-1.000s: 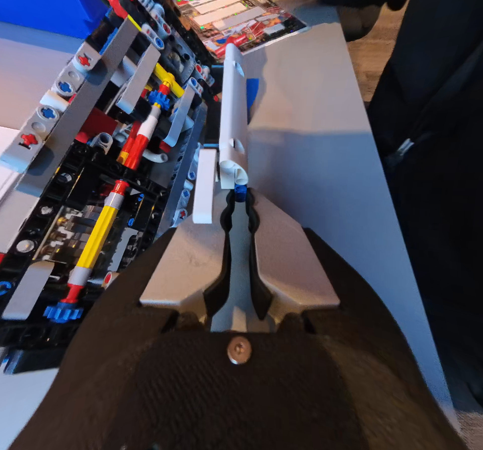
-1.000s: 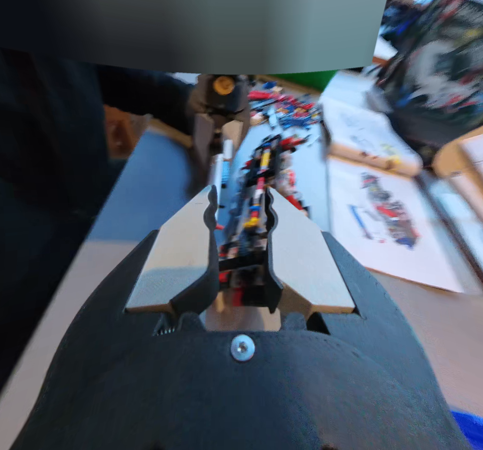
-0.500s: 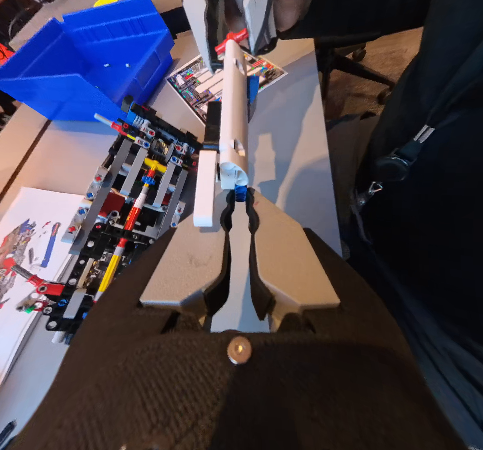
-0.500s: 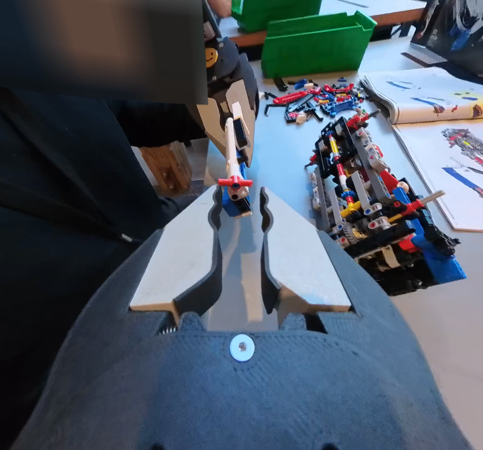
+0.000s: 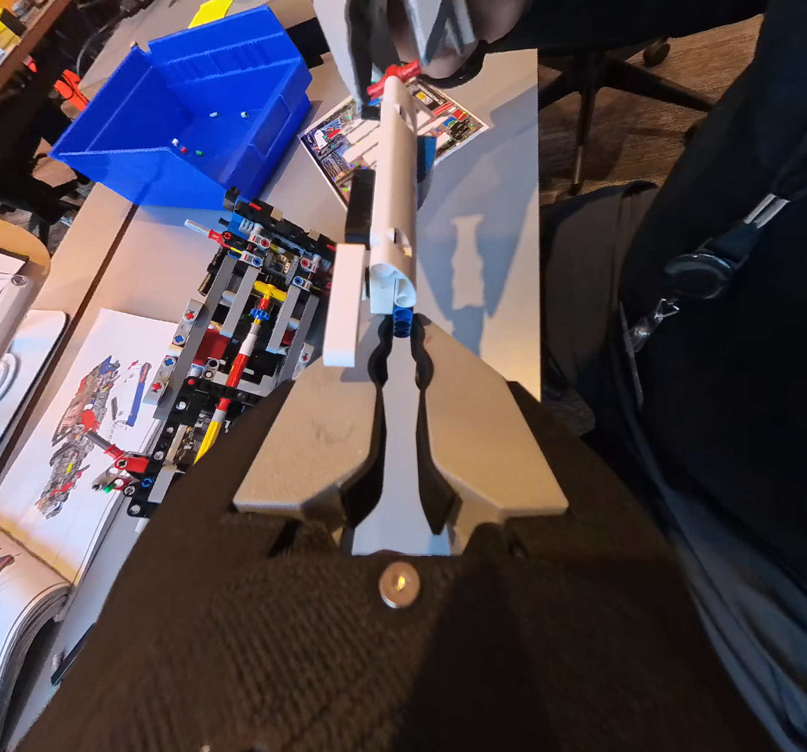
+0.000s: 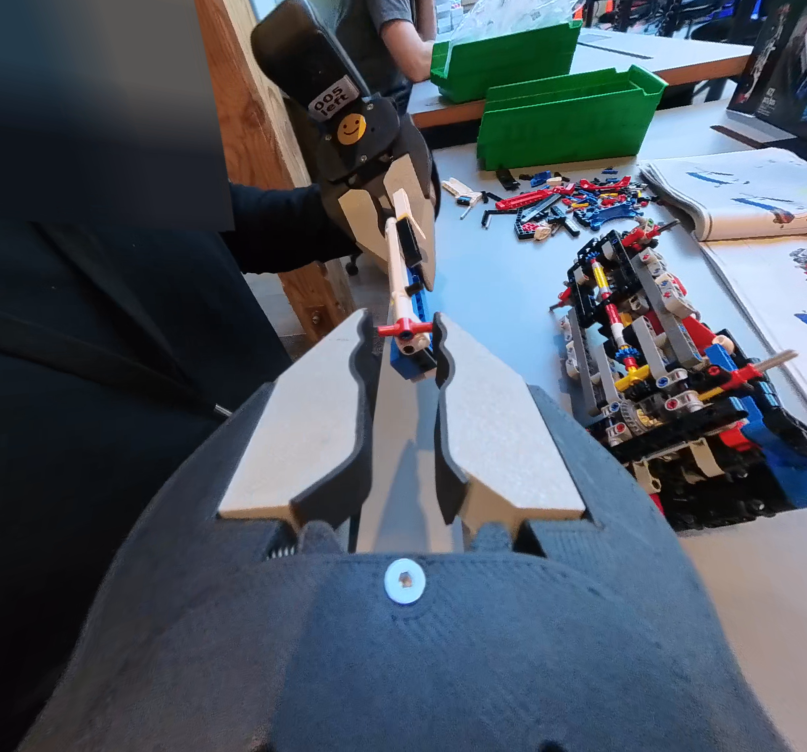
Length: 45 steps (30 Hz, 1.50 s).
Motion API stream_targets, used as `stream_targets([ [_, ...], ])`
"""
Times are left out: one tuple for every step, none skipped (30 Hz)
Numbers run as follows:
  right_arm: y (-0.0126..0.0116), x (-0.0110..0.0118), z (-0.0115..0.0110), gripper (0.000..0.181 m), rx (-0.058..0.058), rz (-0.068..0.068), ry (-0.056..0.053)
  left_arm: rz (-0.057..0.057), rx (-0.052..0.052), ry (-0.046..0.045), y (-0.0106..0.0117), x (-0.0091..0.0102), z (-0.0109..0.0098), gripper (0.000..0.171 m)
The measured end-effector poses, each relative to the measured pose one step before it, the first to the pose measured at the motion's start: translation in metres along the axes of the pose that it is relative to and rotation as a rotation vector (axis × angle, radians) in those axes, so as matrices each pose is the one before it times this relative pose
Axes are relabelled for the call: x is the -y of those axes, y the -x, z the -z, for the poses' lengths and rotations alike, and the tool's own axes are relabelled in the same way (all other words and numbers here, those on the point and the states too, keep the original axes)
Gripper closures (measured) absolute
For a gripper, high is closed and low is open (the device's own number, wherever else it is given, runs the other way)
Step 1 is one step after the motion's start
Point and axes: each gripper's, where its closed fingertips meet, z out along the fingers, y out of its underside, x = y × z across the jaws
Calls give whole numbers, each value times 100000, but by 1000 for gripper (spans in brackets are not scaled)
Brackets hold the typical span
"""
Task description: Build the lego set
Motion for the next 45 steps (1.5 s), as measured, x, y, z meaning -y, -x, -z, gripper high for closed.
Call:
stream_targets([
  [72,48,26,157,717,-444,-412,-32,630,6,-1,35,81,166],
  [37,17,-20,157,418,107,-165,193,295,-81,-29,60,73,166],
  [-18,-82,-41,156,-52,560,579,-57,797,-16,52,50,65,166],
  [-91,-132,-22,156,-468,735,965,-139,831,-56,60,47,58,166],
  [-69,-109,-2,159,-467,710,650,220,178,-52,-2,66,51,166],
  [3,15,37,160,-176,682,-106,175,25,-242,-17,86,45,166],
  [88,151,53,160,62,696,-863,140,-169,-364,-69,110,26,166],
  [114,170,40,160,340,549,-879,-44,-124,-240,-68,112,17,167],
  [130,81,23,160,645,250,-333,-260,-44,111,-46,58,12,166],
  [110,70,15,157,755,-11,-416,-136,-102,348,-35,36,13,166],
  [52,149,38,155,584,-450,-1066,-78,118,542,22,-27,-17,166],
  [34,108,43,156,603,-818,-843,-157,-64,251,-16,2,-26,166],
  [-9,15,62,159,256,-403,-259,37,-386,-82,-56,43,-34,166],
  [-44,33,49,159,-342,384,-346,221,-144,61,-23,44,-25,166],
  [-25,46,44,159,-435,671,-267,95,239,144,42,30,-36,166],
  [29,40,31,159,-86,660,-47,335,-250,-4,-28,37,-37,166],
  [29,32,42,159,-172,797,140,885,-677,-248,-60,53,-29,166],
  [-18,41,49,159,-544,1347,108,1545,-1031,-431,-53,58,-34,166],
  [-25,19,42,160,-817,2135,319,2586,-2080,-366,-120,27,-71,166],
  [-81,-31,35,160,-1470,2915,789,3804,-3271,-265,-188,-14,-80,166],
  [-70,-103,-7,159,-1667,3467,1310,4643,-4351,-46,-260,-52,-81,166],
  [-30,-50,-16,159,-1651,3780,1118,4385,-3854,-269,-183,-20,-6,166],
  [-14,22,-10,159,-1672,3724,699,4119,-3777,-706,-171,50,22,167],
  [-4,46,7,159,-1403,3336,761,4563,-4352,-278,-259,61,36,167],
  [-19,56,23,159,-1321,2991,657,4065,-3870,-153,-224,77,21,167],
  [-102,65,17,159,-1523,2205,409,2941,-2378,-139,-90,86,9,167],
  [-136,44,42,159,-996,1022,176,1882,-1562,-190,-51,107,14,167],
  [-150,23,79,159,-462,-31,68,1729,-1372,-67,-41,134,-3,167],
  [-307,5,144,151,-1452,-438,33,1979,-1686,5,-84,164,-4,167],
  [-395,19,256,141,-2394,-27,7,2346,-1621,-33,-32,166,-40,167],
  [-314,129,357,136,-2699,933,-341,2902,-780,-129,149,183,-53,167],
  [-183,254,399,131,-2998,2155,-700,3527,-1111,460,181,90,-84,167],
  [-66,230,342,129,-3227,3561,84,3751,-1863,790,107,30,-100,167],
  [71,57,192,129,-3064,4795,1694,3638,-2130,440,58,93,-123,167],
  [193,-161,9,130,-2489,5033,3253,2983,-1654,348,76,108,-133,167],
  [284,-336,-164,131,-1898,4788,4218,2252,-1045,328,112,117,-148,167],
  [326,-388,-313,131,-1560,4631,4189,1960,-1065,674,77,86,-169,167],
  [285,-407,-403,131,-1688,4106,4230,1721,-814,331,107,118,-171,167],
  [172,-416,-437,130,-2434,3578,4373,2537,-1439,-450,55,217,-155,167],
  [49,-333,-447,126,-3256,3693,4152,3192,-2589,-1046,-63,281,-114,167],
  [23,-284,-470,114,-3465,4536,4153,3314,-2836,-1010,-61,238,-70,167],
  [62,-248,-456,107,-3348,5643,4463,3342,-2703,-654,13,156,-36,167],
  [74,-185,-415,106,-3356,6926,4347,3830,-2222,-375,159,70,5,167],
  [62,-73,-354,111,-3381,7353,3334,4875,-3735,-145,28,30,34,167],
  [239,31,-328,116,-1665,6520,2024,5194,-4619,-435,-80,51,29,167],
])
